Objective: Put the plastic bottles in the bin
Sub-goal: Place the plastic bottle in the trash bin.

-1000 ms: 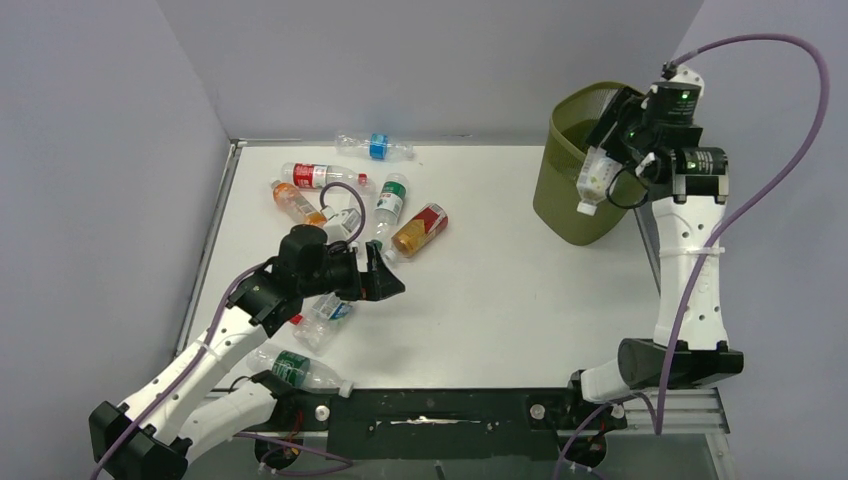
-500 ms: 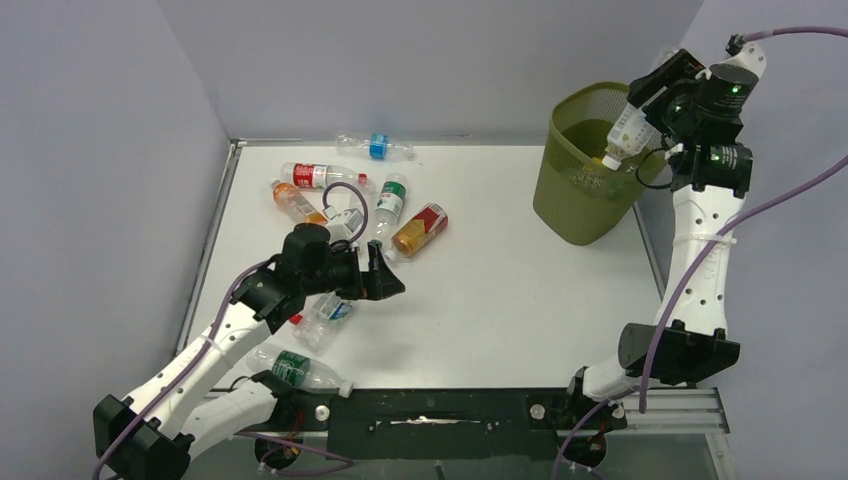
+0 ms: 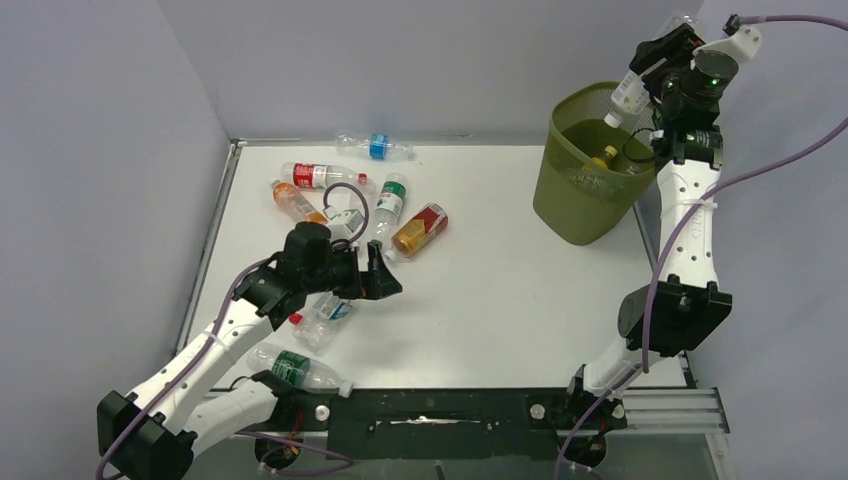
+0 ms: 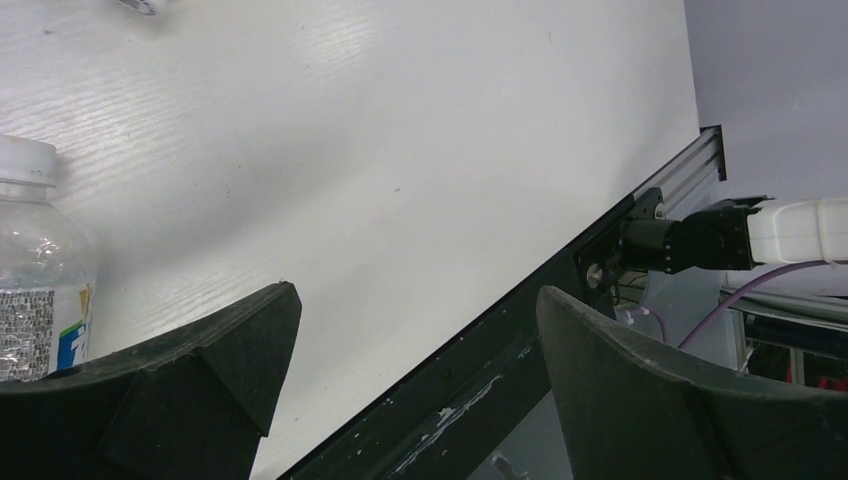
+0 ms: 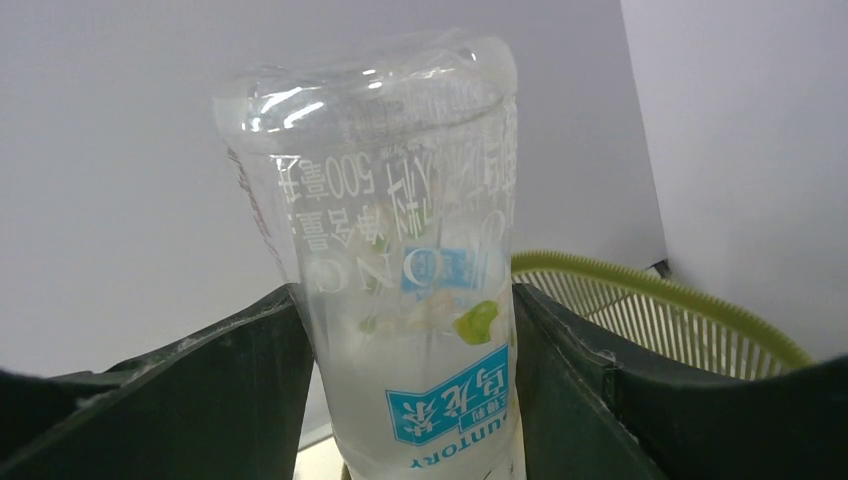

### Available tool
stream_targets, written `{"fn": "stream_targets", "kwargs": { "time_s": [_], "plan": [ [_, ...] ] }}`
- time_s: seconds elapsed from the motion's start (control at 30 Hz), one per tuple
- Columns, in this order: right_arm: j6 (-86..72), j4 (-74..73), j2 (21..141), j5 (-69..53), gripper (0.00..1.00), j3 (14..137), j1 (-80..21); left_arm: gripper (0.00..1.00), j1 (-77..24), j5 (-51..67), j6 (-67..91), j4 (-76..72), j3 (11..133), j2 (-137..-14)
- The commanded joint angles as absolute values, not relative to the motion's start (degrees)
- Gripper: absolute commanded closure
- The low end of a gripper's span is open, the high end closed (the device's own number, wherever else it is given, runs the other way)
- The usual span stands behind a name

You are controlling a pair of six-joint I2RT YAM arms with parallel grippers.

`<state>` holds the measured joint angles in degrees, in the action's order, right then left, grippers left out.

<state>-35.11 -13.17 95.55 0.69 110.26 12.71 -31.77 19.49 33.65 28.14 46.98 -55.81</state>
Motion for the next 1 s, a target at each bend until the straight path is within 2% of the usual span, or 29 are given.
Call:
{"fn": "stream_targets", "kwargs": {
  "time_s": [0.0, 0.2, 0.37, 0.43, 0.57, 0.77, 0.97],
  "plan": [
    [-30.1, -2.1, 96.2, 4.9, 0.41, 111.8, 12.0, 0.1, -30.9, 19.9, 31.8, 27.2, 49.9, -56.7],
    [-22.6, 0.5, 101.0, 8.8, 0.32, 113.2, 9.0, 0.1, -30.2, 20.9, 31.4, 26.6, 51.1, -58.3],
    [-20.8, -0.5, 104.6, 7.6, 0.22, 115.2, 7.8, 0.1, -29.9, 21.2, 31.0, 26.8, 52.3, -59.1],
    [-20.9, -1.2, 104.4, 7.4, 0.11, 115.2, 7.6, 0.1, -29.8, 21.2, 31.0, 27.0, 52.7, -59.2],
    [-21.5, -1.1, 101.2, 6.8, 0.02, 111.5, 7.4, 0.1, -29.7, 21.4, 31.3, 27.0, 53.0, -59.0],
    [-23.7, -4.5, 92.6, 6.3, 0.01, 104.9, 8.5, 0.1, -29.7, 21.8, 31.8, 27.3, 53.6, -58.6],
    [-23.8, -12.8, 83.6, 2.8, 0.0, 104.3, 8.7, 0.1, -29.7, 21.3, 32.1, 28.3, 55.0, -58.0]
  ]
}}
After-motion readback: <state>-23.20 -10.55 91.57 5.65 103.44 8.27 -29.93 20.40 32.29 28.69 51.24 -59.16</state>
